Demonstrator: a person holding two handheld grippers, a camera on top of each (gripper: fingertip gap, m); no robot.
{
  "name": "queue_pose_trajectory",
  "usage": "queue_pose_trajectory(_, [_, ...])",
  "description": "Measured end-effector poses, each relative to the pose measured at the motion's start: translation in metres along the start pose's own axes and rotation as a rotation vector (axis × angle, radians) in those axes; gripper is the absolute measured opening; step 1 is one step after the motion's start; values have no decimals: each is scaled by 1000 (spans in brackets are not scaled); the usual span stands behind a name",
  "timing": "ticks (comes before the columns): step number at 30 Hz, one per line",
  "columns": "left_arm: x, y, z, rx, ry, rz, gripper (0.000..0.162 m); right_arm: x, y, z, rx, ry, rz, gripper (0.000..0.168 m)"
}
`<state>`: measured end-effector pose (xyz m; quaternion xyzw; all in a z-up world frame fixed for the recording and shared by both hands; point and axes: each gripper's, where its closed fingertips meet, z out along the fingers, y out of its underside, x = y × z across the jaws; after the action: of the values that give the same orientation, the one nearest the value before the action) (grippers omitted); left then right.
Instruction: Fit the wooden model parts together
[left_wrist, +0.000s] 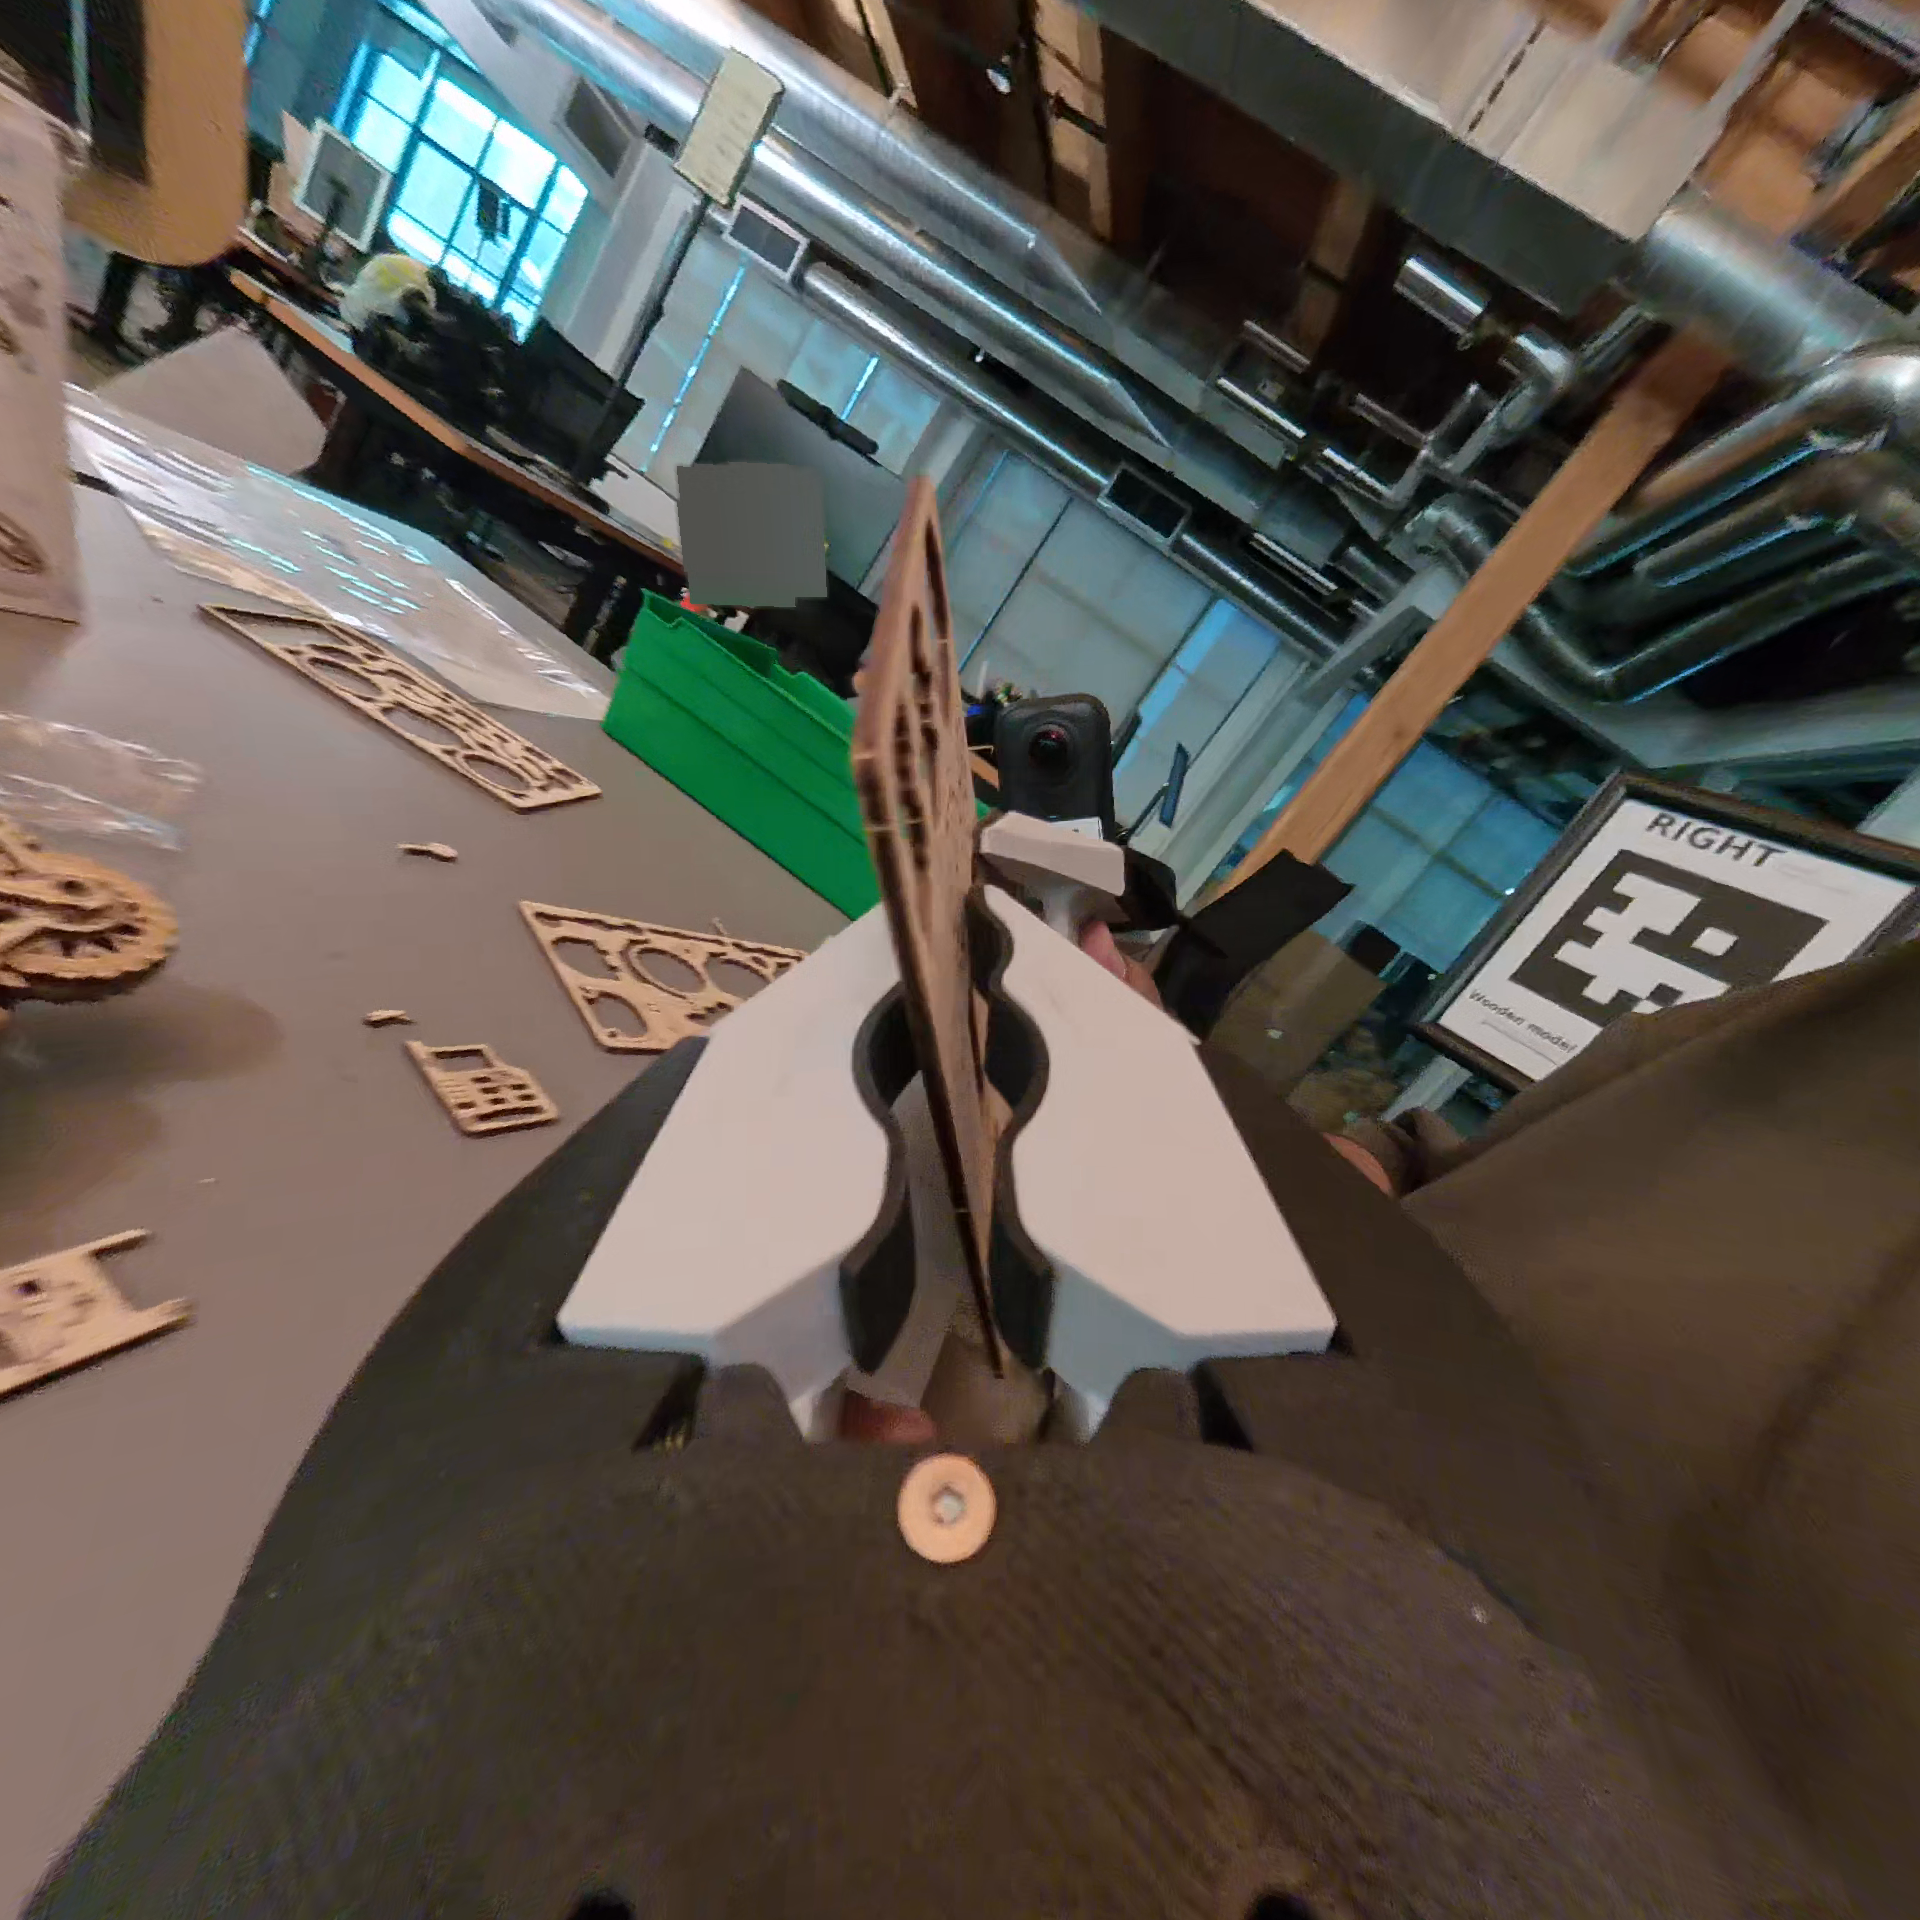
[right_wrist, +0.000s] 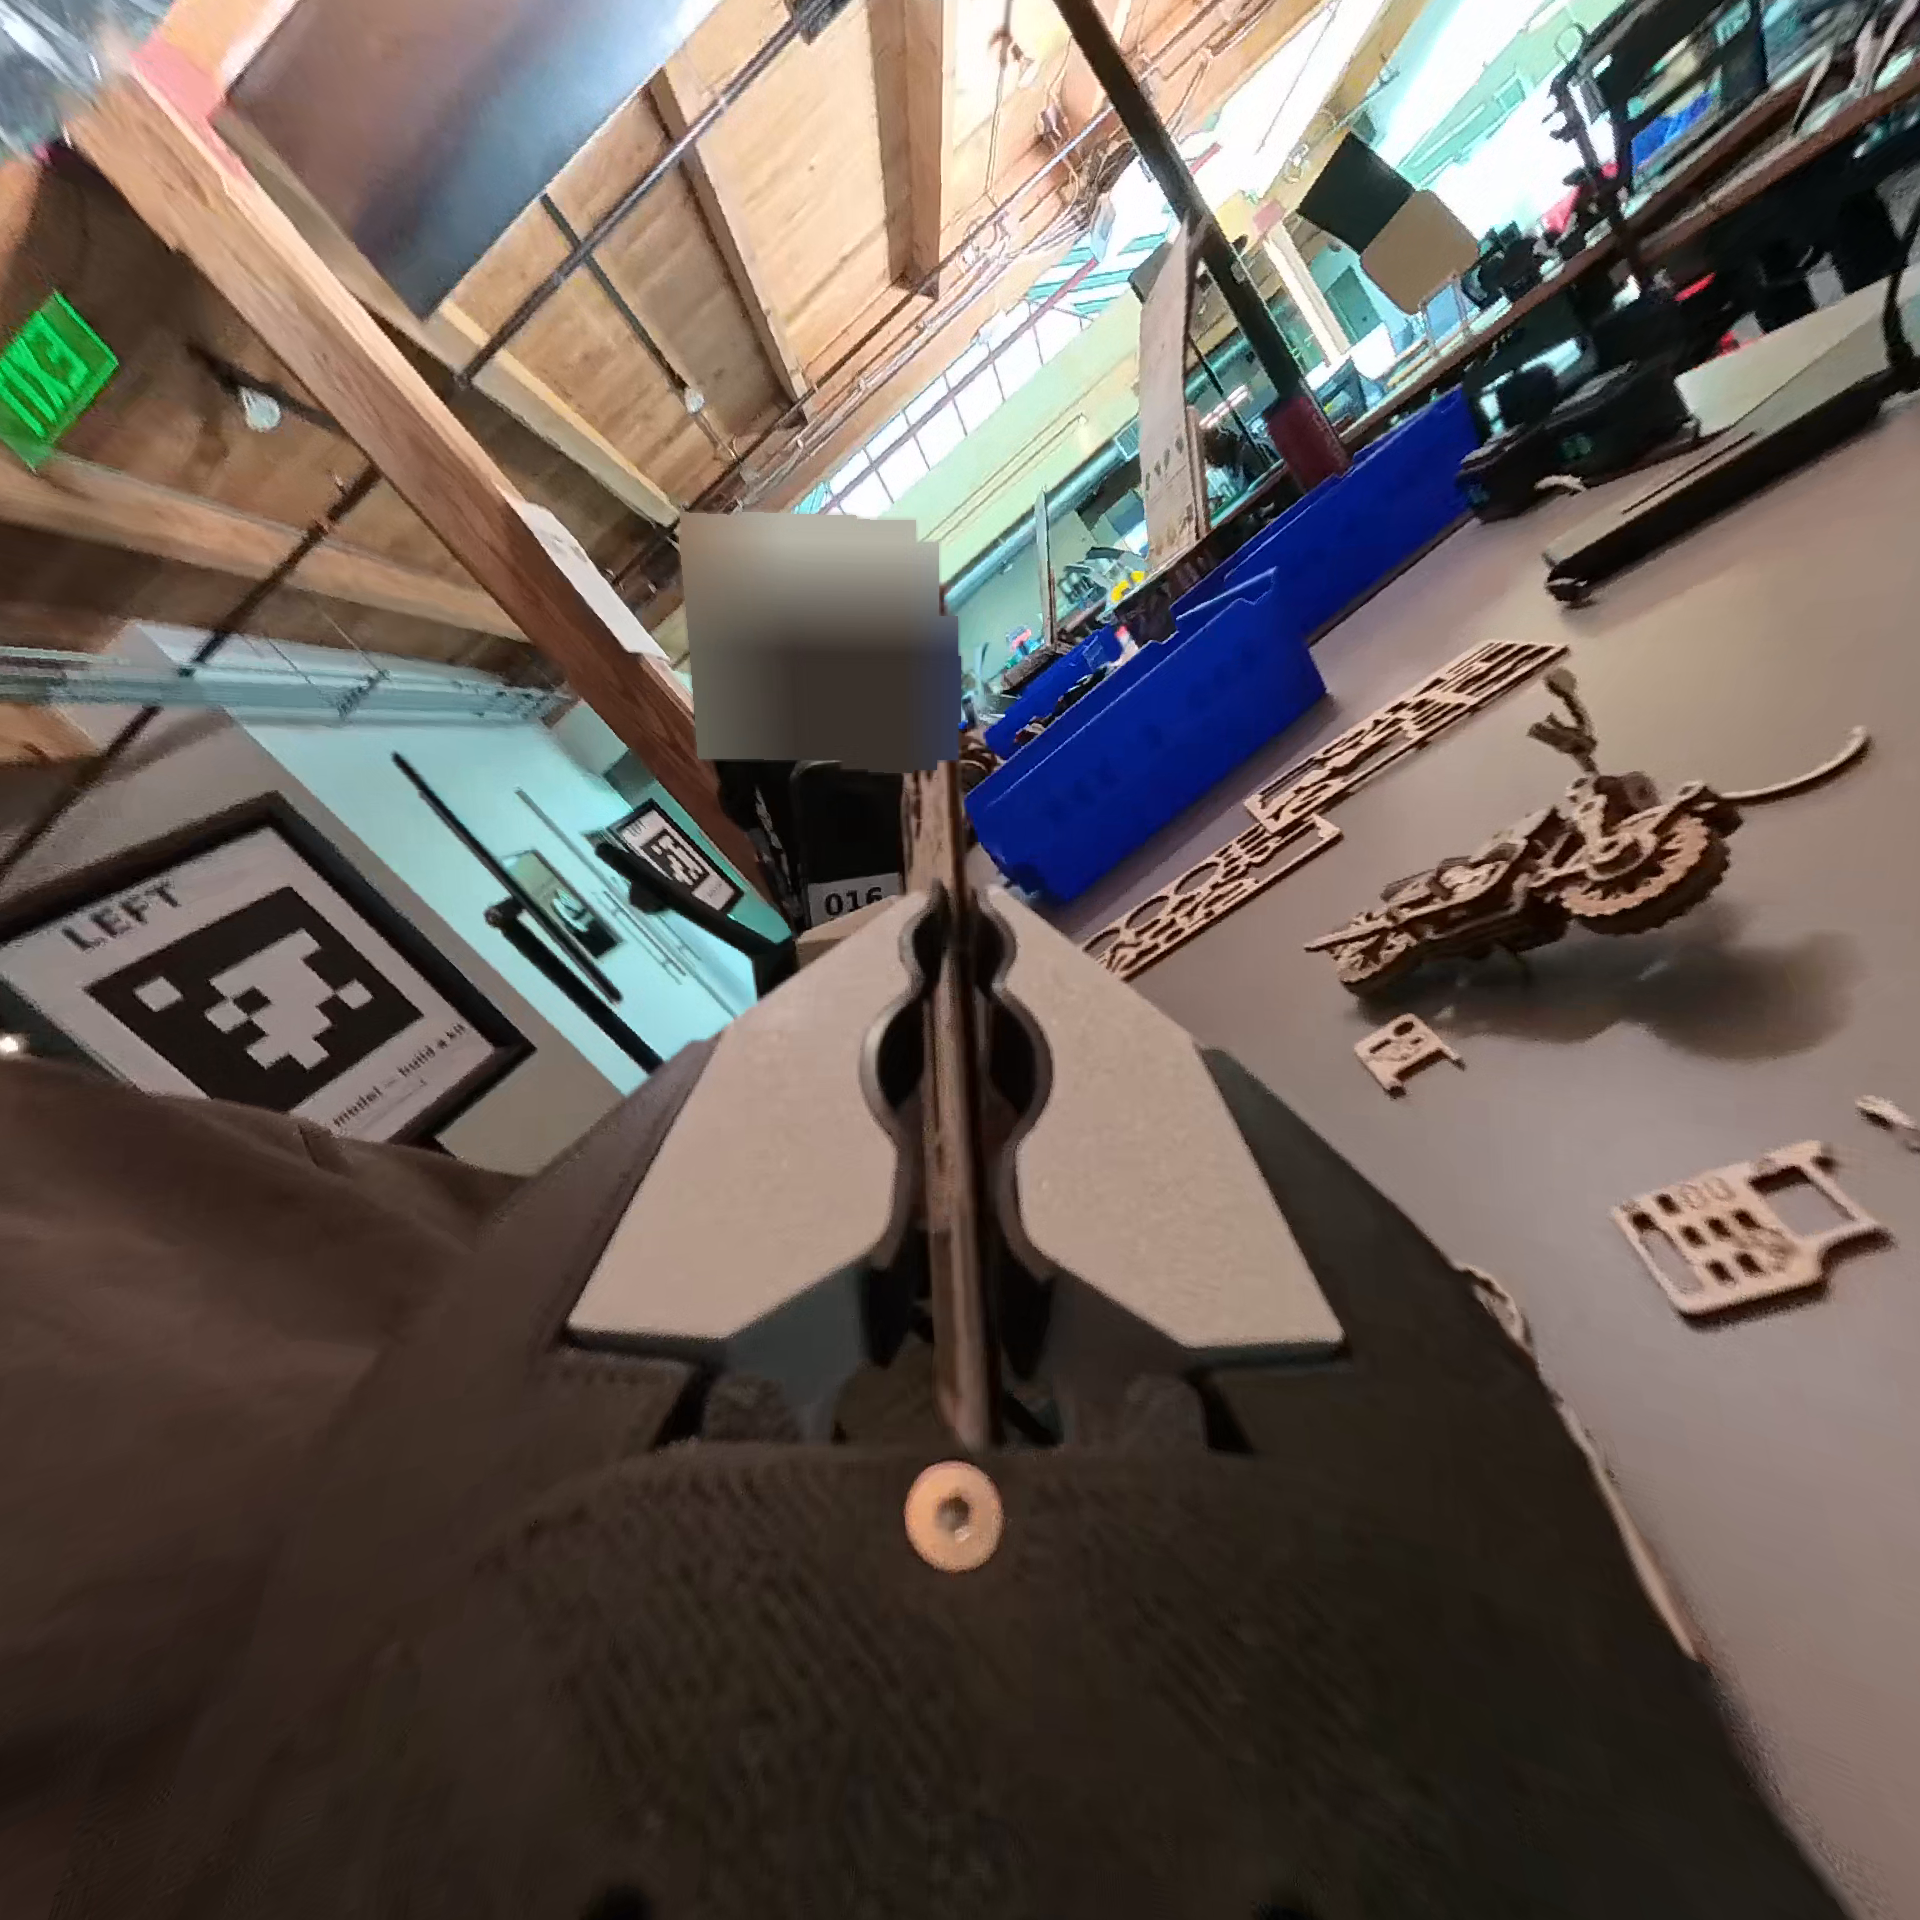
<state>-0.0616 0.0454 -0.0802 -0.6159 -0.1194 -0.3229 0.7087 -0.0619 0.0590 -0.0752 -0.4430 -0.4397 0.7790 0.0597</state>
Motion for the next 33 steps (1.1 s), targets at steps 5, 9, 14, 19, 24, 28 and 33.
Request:
queue_pose_trajectory(5, [-12,-13,-26,-35,-45,34,0,13,12,28,-190,-1,-20,27])
queue_pose_trajectory(9, [-24,-6,-46,-134,-104,27,0,16,14,51,-346,-33,-82,30])
queue_pose_trajectory(14, [-37,-8,-63,-133,-122,-29,0,21,34,78,-494,-69,-123,5])
queue_pose_trajectory(19, [-53,-35,-81,66,-143,-60,9,24,39,100,-503,-92,-26,0])
queue_pose_trajectory(24, [-57,-44,-90,110,-172,-55,0,31,39,115,-496,-81,-3,4])
queue_pose_trajectory(28, [-57,-47,-94,140,-154,-66,0,29,41,120,-533,-91,-2,5])
queue_pose_trajectory(33, [-54,-44,-93,117,-160,-75,0,28,41,118,-547,-114,-79,5])
